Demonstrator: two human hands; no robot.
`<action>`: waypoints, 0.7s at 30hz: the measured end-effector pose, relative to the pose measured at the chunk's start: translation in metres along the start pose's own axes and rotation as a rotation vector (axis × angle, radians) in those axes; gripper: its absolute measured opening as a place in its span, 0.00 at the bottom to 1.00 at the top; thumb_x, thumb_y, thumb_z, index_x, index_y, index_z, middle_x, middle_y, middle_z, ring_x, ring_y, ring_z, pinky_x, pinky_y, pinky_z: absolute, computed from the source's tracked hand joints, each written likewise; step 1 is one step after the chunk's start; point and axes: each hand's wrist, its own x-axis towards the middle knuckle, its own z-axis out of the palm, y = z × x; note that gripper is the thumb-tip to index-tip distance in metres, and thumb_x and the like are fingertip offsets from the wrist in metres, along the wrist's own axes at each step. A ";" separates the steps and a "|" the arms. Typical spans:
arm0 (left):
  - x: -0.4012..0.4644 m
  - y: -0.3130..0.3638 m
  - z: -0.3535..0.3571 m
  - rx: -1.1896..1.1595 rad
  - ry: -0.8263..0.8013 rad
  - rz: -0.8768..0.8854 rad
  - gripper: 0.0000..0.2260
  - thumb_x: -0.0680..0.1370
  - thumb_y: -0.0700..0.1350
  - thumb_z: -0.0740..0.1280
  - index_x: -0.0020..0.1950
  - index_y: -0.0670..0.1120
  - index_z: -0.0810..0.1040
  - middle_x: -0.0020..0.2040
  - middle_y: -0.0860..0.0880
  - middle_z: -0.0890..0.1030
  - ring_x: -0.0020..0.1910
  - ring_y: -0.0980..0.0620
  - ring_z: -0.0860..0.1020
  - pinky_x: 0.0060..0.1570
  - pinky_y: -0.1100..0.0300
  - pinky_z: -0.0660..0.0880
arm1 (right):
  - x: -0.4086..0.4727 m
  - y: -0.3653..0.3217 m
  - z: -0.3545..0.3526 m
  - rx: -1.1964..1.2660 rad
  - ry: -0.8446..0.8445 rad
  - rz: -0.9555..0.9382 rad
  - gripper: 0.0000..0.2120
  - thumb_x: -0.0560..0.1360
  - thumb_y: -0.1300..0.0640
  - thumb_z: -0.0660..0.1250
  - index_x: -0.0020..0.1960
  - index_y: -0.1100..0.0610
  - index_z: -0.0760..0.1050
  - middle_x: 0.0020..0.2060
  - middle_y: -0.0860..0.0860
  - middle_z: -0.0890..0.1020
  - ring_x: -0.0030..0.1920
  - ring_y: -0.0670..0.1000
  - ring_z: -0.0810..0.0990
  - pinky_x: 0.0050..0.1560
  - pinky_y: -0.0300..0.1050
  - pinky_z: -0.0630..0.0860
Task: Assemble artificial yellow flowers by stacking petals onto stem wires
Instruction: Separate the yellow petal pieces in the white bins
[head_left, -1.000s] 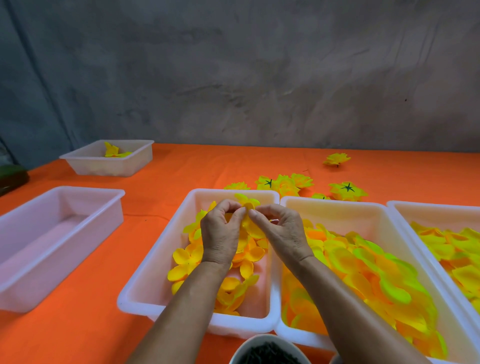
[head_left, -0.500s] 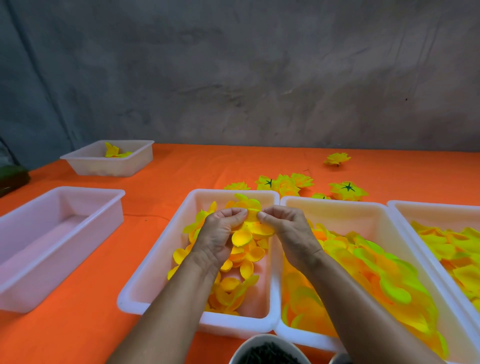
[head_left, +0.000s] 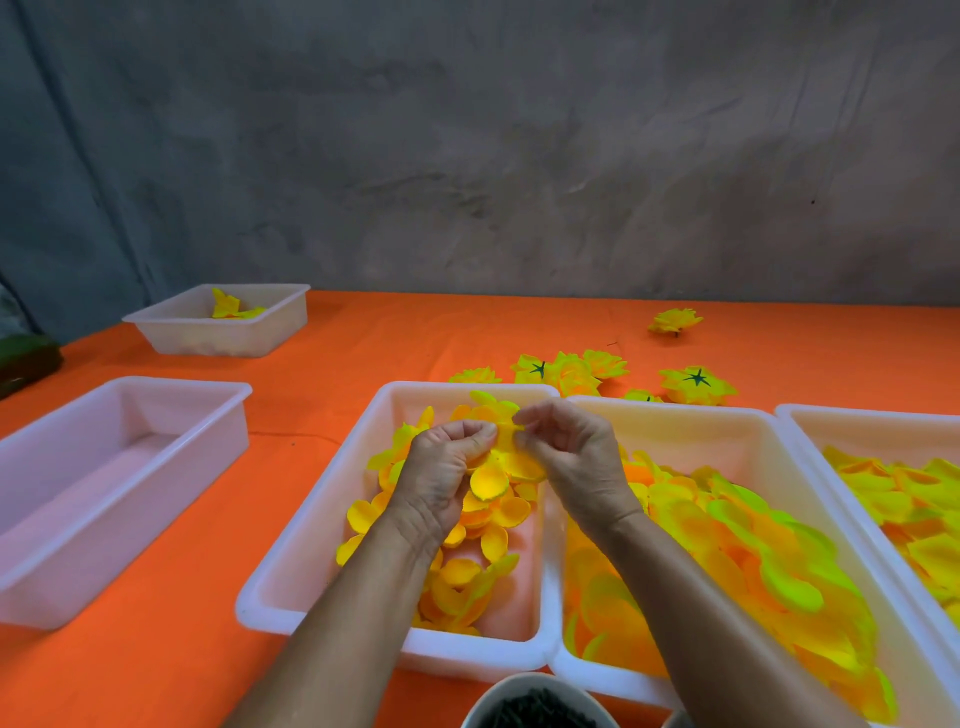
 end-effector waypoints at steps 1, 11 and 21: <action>0.000 -0.001 0.000 0.051 0.021 0.034 0.06 0.74 0.34 0.67 0.38 0.41 0.77 0.29 0.48 0.78 0.30 0.52 0.73 0.33 0.61 0.72 | 0.000 0.001 0.001 -0.097 0.023 -0.032 0.15 0.69 0.76 0.67 0.39 0.56 0.78 0.34 0.49 0.78 0.33 0.41 0.74 0.38 0.32 0.71; -0.001 -0.009 0.000 0.452 -0.001 0.416 0.07 0.72 0.36 0.71 0.36 0.46 0.79 0.33 0.53 0.78 0.33 0.62 0.73 0.37 0.69 0.71 | 0.002 0.005 -0.001 -0.575 0.135 -0.290 0.05 0.65 0.71 0.73 0.38 0.63 0.80 0.35 0.52 0.79 0.34 0.54 0.77 0.37 0.34 0.70; -0.001 -0.007 0.002 0.313 0.060 0.038 0.11 0.78 0.52 0.64 0.40 0.46 0.72 0.34 0.47 0.68 0.35 0.50 0.68 0.35 0.57 0.70 | -0.004 0.000 0.007 -0.746 0.023 -0.336 0.05 0.74 0.65 0.67 0.41 0.66 0.78 0.38 0.61 0.79 0.37 0.63 0.77 0.39 0.58 0.73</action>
